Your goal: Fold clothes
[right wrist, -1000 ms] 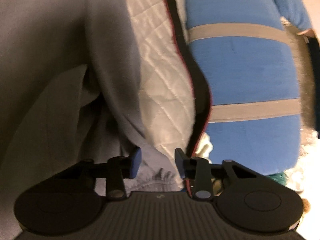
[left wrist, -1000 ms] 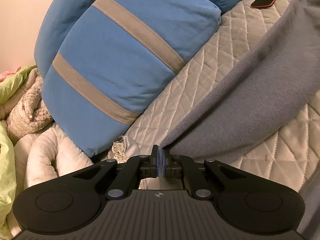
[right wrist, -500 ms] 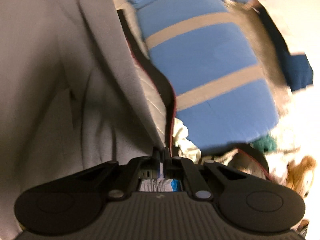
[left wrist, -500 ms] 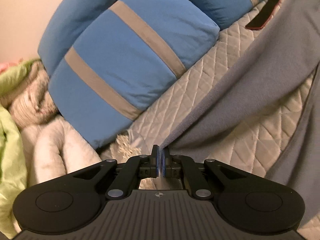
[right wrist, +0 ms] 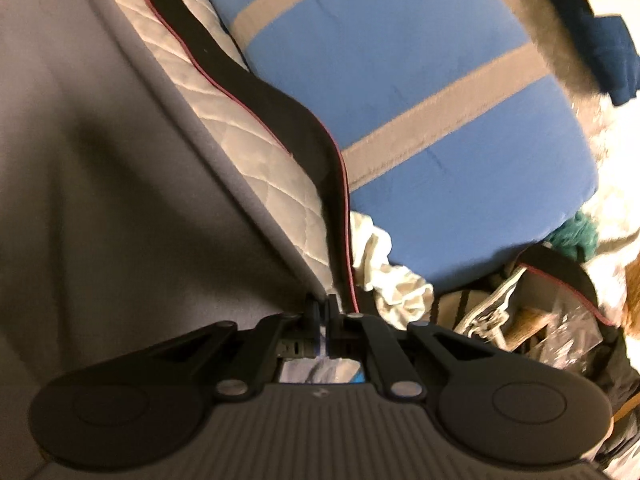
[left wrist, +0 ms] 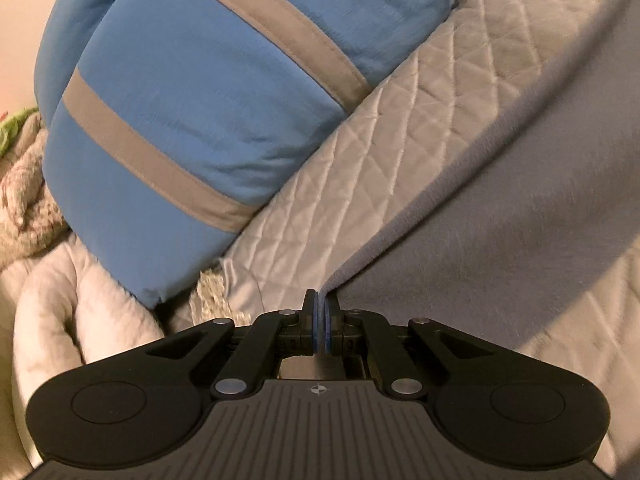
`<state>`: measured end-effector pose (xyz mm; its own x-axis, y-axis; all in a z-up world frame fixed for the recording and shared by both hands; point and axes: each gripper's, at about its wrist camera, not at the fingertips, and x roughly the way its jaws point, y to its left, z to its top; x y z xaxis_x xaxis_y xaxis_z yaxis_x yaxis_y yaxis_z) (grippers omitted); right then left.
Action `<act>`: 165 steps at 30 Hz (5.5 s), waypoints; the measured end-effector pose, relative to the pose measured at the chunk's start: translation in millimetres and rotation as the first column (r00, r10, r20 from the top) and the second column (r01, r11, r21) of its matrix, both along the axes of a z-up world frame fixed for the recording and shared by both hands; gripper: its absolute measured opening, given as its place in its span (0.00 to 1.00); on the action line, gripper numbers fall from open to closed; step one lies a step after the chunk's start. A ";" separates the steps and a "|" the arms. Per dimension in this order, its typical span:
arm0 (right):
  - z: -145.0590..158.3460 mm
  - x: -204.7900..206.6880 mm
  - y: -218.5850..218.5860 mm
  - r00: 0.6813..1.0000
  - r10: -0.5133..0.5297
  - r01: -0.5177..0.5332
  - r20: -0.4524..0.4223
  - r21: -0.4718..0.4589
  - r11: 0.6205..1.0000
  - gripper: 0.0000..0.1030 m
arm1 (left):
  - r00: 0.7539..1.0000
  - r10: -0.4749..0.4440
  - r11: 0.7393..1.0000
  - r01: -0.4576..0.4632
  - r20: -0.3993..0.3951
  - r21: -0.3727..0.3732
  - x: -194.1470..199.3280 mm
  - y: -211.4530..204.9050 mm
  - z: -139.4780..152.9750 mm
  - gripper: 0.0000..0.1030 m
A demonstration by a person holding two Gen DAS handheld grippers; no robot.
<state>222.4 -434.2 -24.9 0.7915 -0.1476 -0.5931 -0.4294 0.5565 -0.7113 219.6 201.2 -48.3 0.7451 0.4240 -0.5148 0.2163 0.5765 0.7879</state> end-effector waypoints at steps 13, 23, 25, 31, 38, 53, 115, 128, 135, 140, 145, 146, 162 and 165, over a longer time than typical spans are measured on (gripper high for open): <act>-8.8 34.4 -4.4 0.978 -0.209 0.209 -0.008 0.085 0.974 0.63 | 0.987 0.089 0.995 -0.093 0.135 0.029 32.6 -7.4 -2.8 0.70; 18.7 -6.9 16.4 0.988 -0.150 0.140 0.032 0.214 0.967 0.98 | 0.994 -0.044 0.990 0.056 0.097 -0.127 -31.2 4.1 40.5 0.78; 24.1 -22.4 30.1 0.994 -0.106 0.095 0.038 0.226 0.970 1.00 | 0.993 -0.081 0.986 0.092 0.085 -0.138 -48.0 1.8 42.0 0.78; 38.7 -70.5 78.9 0.998 0.020 -0.035 0.063 0.262 0.964 1.00 | 0.972 -0.230 0.960 0.235 0.052 -0.152 -106.5 -31.1 36.2 0.78; 51.7 -95.7 143.6 0.996 0.041 -0.066 0.081 0.327 0.943 1.00 | 0.890 -0.455 0.872 0.442 -0.016 -0.212 -128.1 -109.6 45.8 0.78; 18.6 -113.1 225.3 0.992 0.004 -0.057 0.128 0.417 0.907 1.00 | 0.813 -0.580 0.802 0.561 -0.044 -0.207 -122.9 -180.2 -9.6 0.56; -19.3 2.7 185.0 0.948 -0.181 0.314 -0.262 0.669 0.674 0.32 | 0.763 -0.645 0.761 0.645 0.024 -0.072 -139.2 -191.1 -6.3 0.06; -4.8 49.4 165.5 0.940 -0.286 0.325 -0.184 0.736 0.594 0.01 | 0.763 -0.646 0.762 0.646 0.012 -0.051 -139.3 -192.5 -15.8 0.06; 8.0 35.3 162.6 0.965 -0.244 0.239 -0.100 0.722 0.649 0.47 | 0.776 -0.630 0.775 0.631 0.040 -0.042 -137.6 -193.6 -10.7 0.06; 32.7 -33.1 185.4 0.998 -0.045 0.006 0.042 0.669 0.743 0.57 | 0.794 -0.603 0.793 0.607 0.080 -0.047 -132.7 -196.7 -2.6 0.06; 18.1 -106.4 224.1 0.977 0.150 -0.205 0.152 0.461 0.863 0.56 | 0.814 -0.571 0.813 0.579 0.110 -0.062 -126.8 -199.3 4.5 0.06; 12.7 -118.5 232.1 0.968 0.184 -0.239 0.171 0.403 0.883 0.55 | 0.815 -0.568 0.815 0.576 0.111 -0.065 -126.1 -199.7 5.4 0.06; -34.0 -109.9 259.6 0.957 0.230 -0.268 0.176 0.237 0.934 0.54 | 0.814 -0.568 0.814 0.577 0.118 -0.064 -124.6 -200.1 6.2 0.06; -36.7 -108.7 259.3 0.955 0.240 -0.277 0.176 0.237 0.931 0.53 | 0.814 -0.567 0.814 0.577 0.122 -0.069 -124.8 -199.9 6.6 0.06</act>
